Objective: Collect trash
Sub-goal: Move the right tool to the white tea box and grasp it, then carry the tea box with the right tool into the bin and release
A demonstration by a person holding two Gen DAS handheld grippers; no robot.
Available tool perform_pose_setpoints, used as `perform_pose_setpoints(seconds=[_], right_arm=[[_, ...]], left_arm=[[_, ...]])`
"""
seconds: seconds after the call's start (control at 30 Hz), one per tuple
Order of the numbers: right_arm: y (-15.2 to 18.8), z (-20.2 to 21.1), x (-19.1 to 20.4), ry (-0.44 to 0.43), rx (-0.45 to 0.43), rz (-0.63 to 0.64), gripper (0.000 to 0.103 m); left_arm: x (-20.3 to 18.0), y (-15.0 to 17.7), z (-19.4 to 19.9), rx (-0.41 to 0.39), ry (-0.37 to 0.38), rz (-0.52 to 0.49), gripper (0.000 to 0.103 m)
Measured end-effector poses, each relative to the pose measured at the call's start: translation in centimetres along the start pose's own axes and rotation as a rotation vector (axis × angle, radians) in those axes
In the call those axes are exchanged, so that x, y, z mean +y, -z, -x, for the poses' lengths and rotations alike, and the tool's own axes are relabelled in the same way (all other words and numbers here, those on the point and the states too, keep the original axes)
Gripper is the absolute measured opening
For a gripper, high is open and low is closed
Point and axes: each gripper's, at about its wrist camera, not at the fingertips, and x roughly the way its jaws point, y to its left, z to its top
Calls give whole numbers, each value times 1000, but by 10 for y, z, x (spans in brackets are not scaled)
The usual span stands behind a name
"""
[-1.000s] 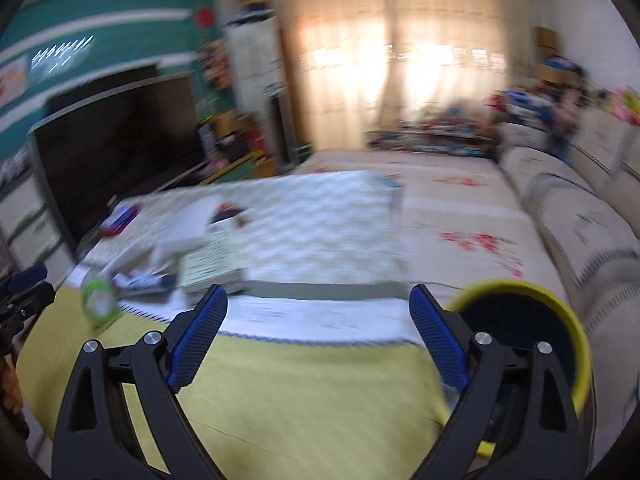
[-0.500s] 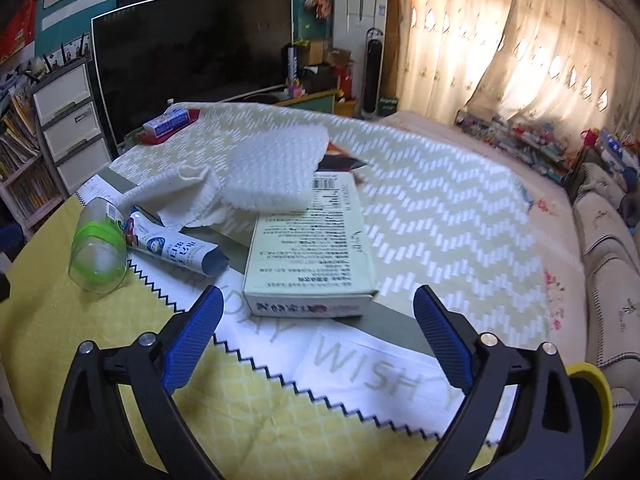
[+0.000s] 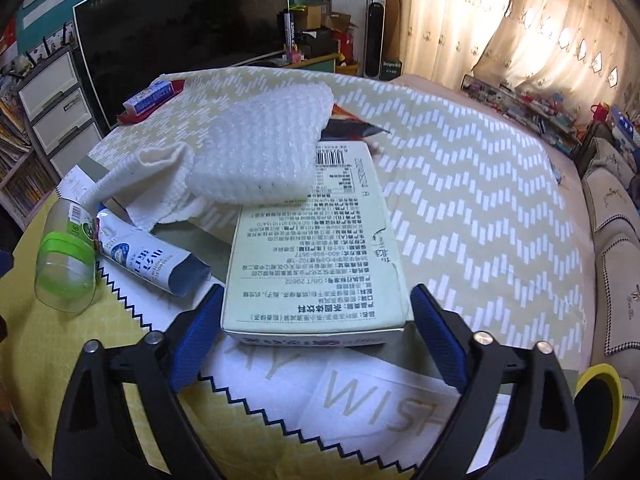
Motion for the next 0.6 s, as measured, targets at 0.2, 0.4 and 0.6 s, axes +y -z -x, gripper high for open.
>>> perform_pose_setpoints(seconds=[0.2, 0.4, 0.6], right_arm=[[7, 10, -3, 9, -25, -18, 69], [29, 60, -6, 28, -115, -58, 67], [57, 123, -15, 10, -249, -154, 67]], left_arm=[[-1, 2, -10, 19, 0, -1, 81], [7, 2, -18, 41, 24, 36, 81], [13, 5, -25, 66, 31, 76, 81]])
